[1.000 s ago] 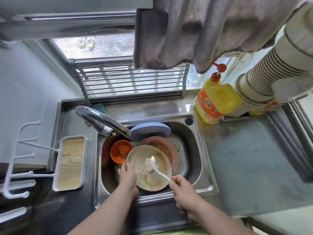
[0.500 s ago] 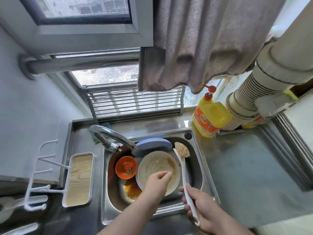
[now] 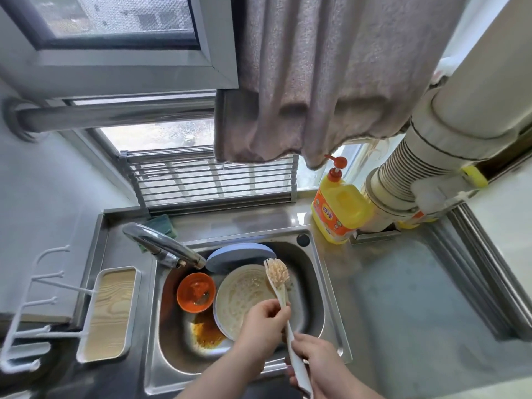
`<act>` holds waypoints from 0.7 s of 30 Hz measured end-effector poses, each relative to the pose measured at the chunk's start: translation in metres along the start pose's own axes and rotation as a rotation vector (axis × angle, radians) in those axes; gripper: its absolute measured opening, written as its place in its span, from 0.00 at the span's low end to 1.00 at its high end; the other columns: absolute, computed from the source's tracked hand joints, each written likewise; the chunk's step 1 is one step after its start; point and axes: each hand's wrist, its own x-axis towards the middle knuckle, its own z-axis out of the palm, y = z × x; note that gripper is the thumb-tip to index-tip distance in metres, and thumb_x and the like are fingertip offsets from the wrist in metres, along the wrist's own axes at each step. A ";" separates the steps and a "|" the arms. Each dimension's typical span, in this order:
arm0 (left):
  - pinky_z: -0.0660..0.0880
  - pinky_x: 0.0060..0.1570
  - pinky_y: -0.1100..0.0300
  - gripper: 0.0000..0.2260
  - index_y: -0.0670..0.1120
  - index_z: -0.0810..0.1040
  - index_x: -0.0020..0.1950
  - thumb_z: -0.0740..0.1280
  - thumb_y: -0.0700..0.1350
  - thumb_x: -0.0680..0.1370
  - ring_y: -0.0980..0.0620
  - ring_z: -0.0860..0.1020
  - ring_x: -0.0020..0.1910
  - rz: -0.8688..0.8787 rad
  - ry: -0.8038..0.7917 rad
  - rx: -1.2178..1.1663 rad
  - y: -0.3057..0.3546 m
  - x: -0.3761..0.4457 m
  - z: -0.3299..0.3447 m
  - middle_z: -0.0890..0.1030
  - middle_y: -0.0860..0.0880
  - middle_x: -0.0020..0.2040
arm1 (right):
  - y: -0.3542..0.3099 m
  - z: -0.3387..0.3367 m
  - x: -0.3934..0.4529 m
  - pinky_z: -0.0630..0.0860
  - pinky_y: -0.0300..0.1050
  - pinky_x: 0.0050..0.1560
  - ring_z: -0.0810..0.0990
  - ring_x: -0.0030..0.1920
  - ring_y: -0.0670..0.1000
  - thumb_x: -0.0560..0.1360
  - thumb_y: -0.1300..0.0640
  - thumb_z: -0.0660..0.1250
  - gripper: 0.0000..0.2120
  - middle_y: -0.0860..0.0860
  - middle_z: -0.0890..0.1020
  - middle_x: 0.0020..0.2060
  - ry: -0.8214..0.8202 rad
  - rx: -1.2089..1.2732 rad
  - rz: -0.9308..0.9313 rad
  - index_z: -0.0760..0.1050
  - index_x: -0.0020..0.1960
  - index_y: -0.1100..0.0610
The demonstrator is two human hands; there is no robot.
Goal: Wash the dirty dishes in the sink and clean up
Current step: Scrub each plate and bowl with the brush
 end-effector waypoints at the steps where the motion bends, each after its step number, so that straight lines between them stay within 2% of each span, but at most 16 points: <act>1: 0.72 0.37 0.57 0.10 0.39 0.83 0.48 0.69 0.45 0.83 0.51 0.73 0.35 0.005 0.004 0.011 0.000 0.002 0.003 0.76 0.47 0.35 | -0.004 -0.006 -0.001 0.74 0.47 0.31 0.77 0.29 0.56 0.79 0.64 0.65 0.10 0.62 0.76 0.32 -0.022 -0.103 -0.009 0.85 0.52 0.65; 3: 0.74 0.39 0.57 0.07 0.45 0.85 0.49 0.69 0.46 0.83 0.53 0.75 0.36 0.016 0.002 0.065 0.002 0.007 0.007 0.80 0.51 0.35 | -0.026 -0.021 -0.004 0.76 0.47 0.39 0.80 0.33 0.52 0.73 0.53 0.71 0.13 0.58 0.82 0.34 -0.024 -0.452 -0.087 0.87 0.52 0.60; 5: 0.76 0.44 0.56 0.07 0.50 0.86 0.50 0.69 0.47 0.83 0.56 0.78 0.38 0.054 0.004 0.135 0.011 0.012 0.010 0.84 0.53 0.38 | -0.072 -0.038 -0.005 0.78 0.46 0.40 0.80 0.33 0.45 0.76 0.52 0.72 0.07 0.49 0.86 0.33 0.099 -0.692 -0.261 0.86 0.51 0.52; 7: 0.78 0.48 0.56 0.07 0.52 0.86 0.50 0.68 0.47 0.84 0.55 0.80 0.41 0.086 0.027 0.152 0.029 0.018 0.011 0.86 0.51 0.43 | -0.140 -0.045 -0.011 0.80 0.50 0.42 0.81 0.33 0.44 0.79 0.53 0.71 0.05 0.45 0.85 0.33 0.238 -0.735 -0.503 0.86 0.48 0.47; 9: 0.78 0.50 0.57 0.07 0.53 0.86 0.50 0.68 0.46 0.84 0.53 0.82 0.45 0.117 0.061 0.151 0.054 0.021 0.011 0.87 0.51 0.45 | -0.209 -0.043 -0.014 0.79 0.47 0.41 0.81 0.35 0.45 0.79 0.50 0.71 0.05 0.44 0.84 0.34 0.355 -0.769 -0.721 0.85 0.47 0.45; 12: 0.79 0.53 0.54 0.08 0.55 0.86 0.49 0.68 0.47 0.84 0.51 0.82 0.45 0.167 0.076 0.148 0.090 0.030 0.012 0.87 0.54 0.45 | -0.292 -0.029 -0.004 0.73 0.45 0.49 0.80 0.47 0.50 0.80 0.47 0.68 0.09 0.45 0.81 0.45 0.464 -0.979 -0.984 0.82 0.59 0.46; 14: 0.76 0.47 0.55 0.08 0.54 0.86 0.48 0.68 0.47 0.84 0.51 0.79 0.42 0.186 0.092 0.186 0.109 0.036 0.013 0.84 0.53 0.43 | -0.329 -0.024 0.009 0.71 0.46 0.57 0.77 0.58 0.55 0.81 0.48 0.66 0.17 0.54 0.77 0.58 0.500 -1.134 -1.044 0.76 0.69 0.51; 16: 0.75 0.45 0.57 0.07 0.54 0.87 0.50 0.68 0.48 0.84 0.53 0.78 0.40 0.183 0.114 0.213 0.122 0.041 0.013 0.84 0.54 0.42 | -0.351 -0.022 0.024 0.69 0.47 0.63 0.74 0.66 0.57 0.82 0.46 0.66 0.23 0.58 0.73 0.65 0.501 -1.242 -0.989 0.72 0.74 0.52; 17: 0.75 0.46 0.57 0.07 0.54 0.87 0.51 0.68 0.48 0.84 0.53 0.78 0.41 0.178 0.113 0.212 0.126 0.042 0.013 0.85 0.55 0.43 | -0.356 -0.024 0.031 0.70 0.47 0.61 0.75 0.65 0.58 0.82 0.45 0.65 0.21 0.57 0.74 0.63 0.494 -1.303 -0.965 0.74 0.73 0.51; 19: 0.76 0.48 0.58 0.07 0.53 0.87 0.52 0.68 0.48 0.84 0.55 0.79 0.42 0.166 0.100 0.207 0.130 0.043 0.015 0.86 0.54 0.44 | -0.359 -0.027 0.041 0.70 0.46 0.52 0.79 0.57 0.58 0.83 0.43 0.63 0.16 0.52 0.77 0.49 0.443 -1.408 -0.968 0.81 0.64 0.49; 21: 0.77 0.49 0.58 0.07 0.53 0.87 0.52 0.68 0.47 0.84 0.55 0.79 0.42 0.153 0.081 0.188 0.130 0.045 0.018 0.86 0.54 0.44 | -0.359 -0.031 0.044 0.70 0.46 0.50 0.80 0.53 0.55 0.84 0.45 0.62 0.13 0.48 0.79 0.45 0.367 -1.405 -0.983 0.83 0.61 0.45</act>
